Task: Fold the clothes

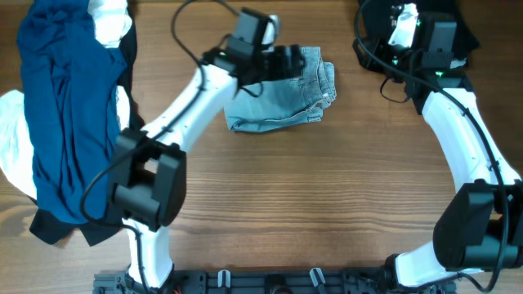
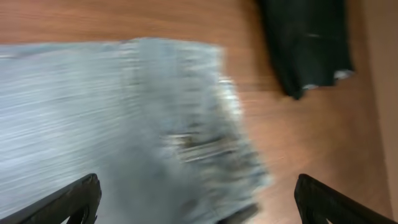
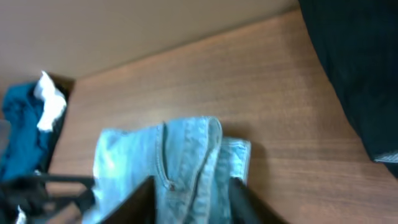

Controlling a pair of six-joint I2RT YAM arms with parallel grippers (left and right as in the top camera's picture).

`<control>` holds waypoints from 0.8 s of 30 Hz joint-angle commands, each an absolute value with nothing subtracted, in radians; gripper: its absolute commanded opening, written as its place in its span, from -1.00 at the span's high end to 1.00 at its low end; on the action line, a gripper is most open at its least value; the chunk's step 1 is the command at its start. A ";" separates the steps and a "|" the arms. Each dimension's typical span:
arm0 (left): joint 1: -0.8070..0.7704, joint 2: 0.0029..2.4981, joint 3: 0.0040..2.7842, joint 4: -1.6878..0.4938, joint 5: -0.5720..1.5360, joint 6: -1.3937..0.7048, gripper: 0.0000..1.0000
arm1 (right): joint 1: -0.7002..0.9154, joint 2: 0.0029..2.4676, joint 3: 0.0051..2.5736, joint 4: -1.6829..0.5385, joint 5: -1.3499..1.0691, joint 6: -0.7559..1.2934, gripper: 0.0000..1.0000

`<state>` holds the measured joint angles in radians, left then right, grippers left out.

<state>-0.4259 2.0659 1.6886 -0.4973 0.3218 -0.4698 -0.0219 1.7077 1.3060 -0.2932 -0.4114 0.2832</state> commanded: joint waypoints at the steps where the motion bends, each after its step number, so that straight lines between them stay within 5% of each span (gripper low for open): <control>1: -0.296 1.988 1.708 -0.590 0.290 -0.413 -1.00 | -0.026 1.793 1.311 -0.365 -0.448 0.197 -0.54; 2: -0.273 1.980 1.708 -0.627 0.290 -0.379 -1.00 | -0.026 1.815 1.311 -0.384 -0.460 0.186 -0.82; 4: -0.229 1.975 1.708 -0.701 0.276 -0.319 -0.99 | -0.026 1.872 1.311 -0.410 -0.499 0.183 -0.99; 13: -0.160 1.975 1.708 -0.881 0.006 -0.290 -0.99 | -0.009 2.058 1.311 -0.390 -0.578 0.176 -0.99; 24: -0.159 1.975 1.708 -0.910 -0.046 -0.291 -1.00 | 0.079 2.168 1.311 -0.254 -0.593 0.268 -0.99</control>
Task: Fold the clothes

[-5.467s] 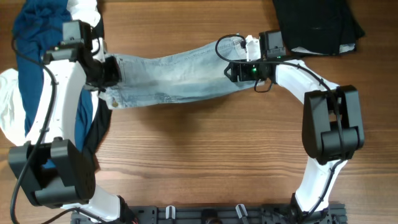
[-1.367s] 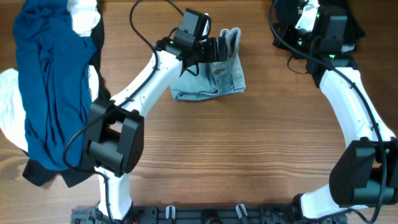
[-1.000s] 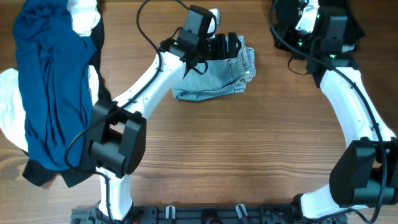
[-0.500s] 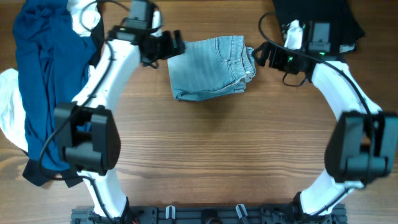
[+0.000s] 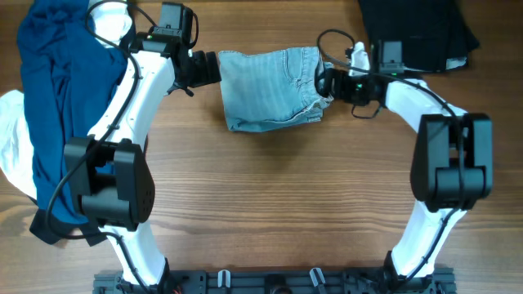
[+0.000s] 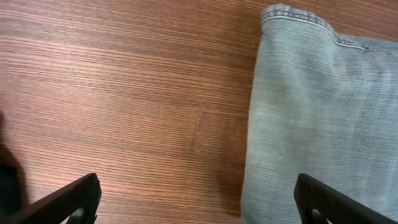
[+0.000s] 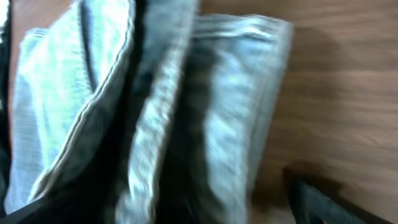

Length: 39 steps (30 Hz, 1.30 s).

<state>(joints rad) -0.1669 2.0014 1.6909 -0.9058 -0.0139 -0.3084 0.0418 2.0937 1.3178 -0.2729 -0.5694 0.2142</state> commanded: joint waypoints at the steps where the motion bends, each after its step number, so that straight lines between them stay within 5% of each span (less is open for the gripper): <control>1: -0.159 1.975 1.708 -0.911 -0.046 -0.291 -1.00 | 0.081 2.170 1.311 -0.236 -0.610 0.277 -0.99; 12: -0.160 1.975 1.708 -0.933 -0.043 -0.291 -0.99 | 0.081 2.169 1.311 -0.360 -0.699 0.285 -0.81; 23: -0.160 1.975 1.707 -0.944 -0.043 -0.291 -0.99 | 0.028 2.039 1.311 -0.550 -0.388 0.451 -0.94; 39: -0.160 1.975 1.707 -0.944 -0.043 -0.291 -0.99 | 0.067 1.978 1.311 -0.447 -0.426 0.500 -0.99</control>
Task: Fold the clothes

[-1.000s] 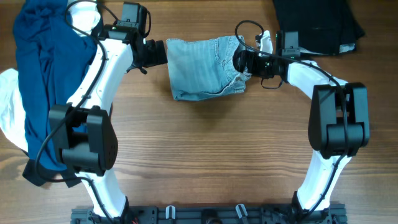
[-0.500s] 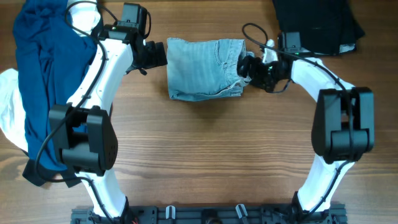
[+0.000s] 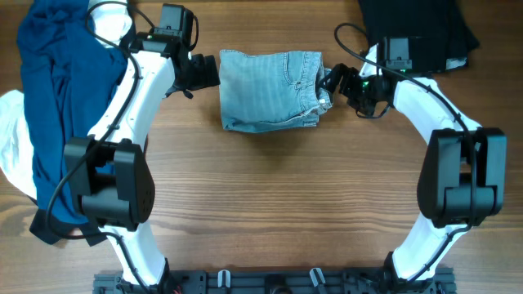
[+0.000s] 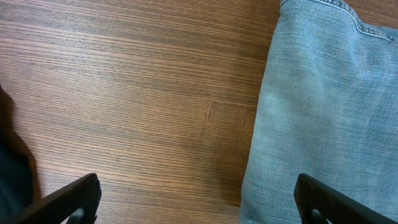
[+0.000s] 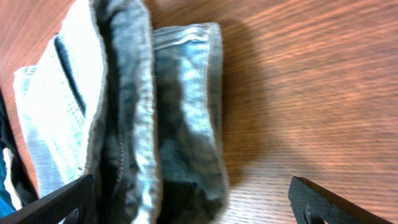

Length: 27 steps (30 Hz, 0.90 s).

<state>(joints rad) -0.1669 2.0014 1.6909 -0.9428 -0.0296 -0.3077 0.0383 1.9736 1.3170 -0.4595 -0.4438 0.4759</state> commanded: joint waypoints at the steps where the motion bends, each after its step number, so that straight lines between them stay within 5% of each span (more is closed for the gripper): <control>1: -0.160 1.975 1.707 -0.944 -0.043 -0.291 -1.00 | 0.072 1.993 1.311 -0.442 -0.427 0.500 -0.99; 19: -0.160 1.975 1.707 -0.955 -0.043 -0.291 -0.99 | 0.040 2.078 1.311 -0.429 -0.474 0.453 -0.98; 27: -0.160 1.975 1.707 -0.955 -0.043 -0.291 -0.99 | -0.115 1.986 1.311 -0.388 -0.820 0.410 -1.00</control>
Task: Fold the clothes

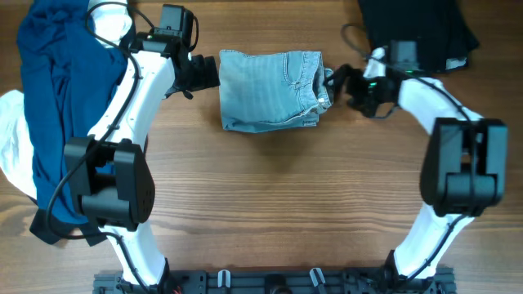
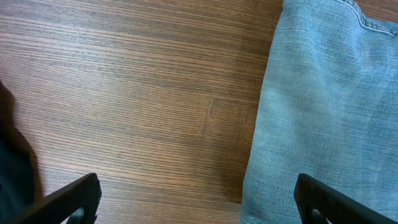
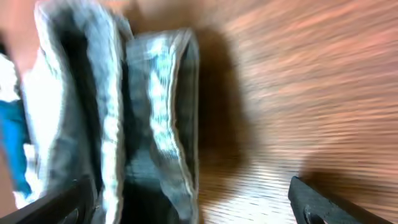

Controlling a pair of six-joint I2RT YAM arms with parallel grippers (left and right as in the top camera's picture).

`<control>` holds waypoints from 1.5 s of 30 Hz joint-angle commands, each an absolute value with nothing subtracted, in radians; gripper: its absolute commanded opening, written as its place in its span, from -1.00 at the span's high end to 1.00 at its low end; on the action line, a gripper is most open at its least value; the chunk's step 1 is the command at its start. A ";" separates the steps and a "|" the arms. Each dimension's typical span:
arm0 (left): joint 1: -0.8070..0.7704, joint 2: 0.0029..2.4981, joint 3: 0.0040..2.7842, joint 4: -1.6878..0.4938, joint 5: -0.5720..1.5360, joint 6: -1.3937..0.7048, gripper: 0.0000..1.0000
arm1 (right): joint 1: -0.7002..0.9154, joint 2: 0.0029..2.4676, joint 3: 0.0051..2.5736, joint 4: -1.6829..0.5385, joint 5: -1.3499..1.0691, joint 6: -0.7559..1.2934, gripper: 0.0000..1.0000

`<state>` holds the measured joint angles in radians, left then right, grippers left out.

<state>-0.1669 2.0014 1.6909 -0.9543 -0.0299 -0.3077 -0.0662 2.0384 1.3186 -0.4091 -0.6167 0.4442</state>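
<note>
Folded light-blue denim shorts [image 1: 270, 88] lie flat on the wooden table [image 1: 270, 196] at the back middle. My left gripper [image 1: 206, 72] stands open at their left edge; in the left wrist view the denim [image 2: 329, 112] fills the right side, and the left gripper [image 2: 196, 202] has bare wood between its fingertips [image 2: 71, 198]. My right gripper [image 1: 341, 85] stands open at the shorts' right edge. The right wrist view is blurred; the stacked folded layers [image 3: 143, 124] sit by the right gripper [image 3: 196, 199], toward its left finger.
A dark blue garment [image 1: 61, 106] lies piled over white cloth [image 1: 12, 151] and black cloth along the left edge. A black garment [image 1: 417, 24] lies at the back right corner, behind the right arm.
The right wrist has turned a little at the shorts' right edge and its view is now blurred. The left gripper and the shorts are where they were.
At first my left gripper hung over the shorts' top edge and my right gripper was back by the black garment. Then both stood open at the shorts' left and right edges. The shorts then lay squarer, and the grippers remain beside them.
</note>
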 commanded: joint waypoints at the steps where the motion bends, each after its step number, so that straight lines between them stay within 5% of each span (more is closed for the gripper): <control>1: -0.160 1.975 1.707 -0.955 -0.043 -0.291 -1.00 | -0.126 1.989 1.311 -0.384 -0.855 0.393 -0.99; 32: -0.160 1.975 1.707 -0.963 -0.043 -0.291 -0.99 | 0.006 2.282 1.311 -0.196 -0.946 0.388 -1.00; 45: -0.160 1.975 1.707 -0.969 -0.043 -0.291 -0.99 | -0.185 2.280 1.311 -0.195 -1.214 0.312 -0.99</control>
<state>-0.1669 2.0014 1.6909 -0.9726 -0.0299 -0.3077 -0.1516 2.2459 1.3300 -0.1921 -1.1767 0.3614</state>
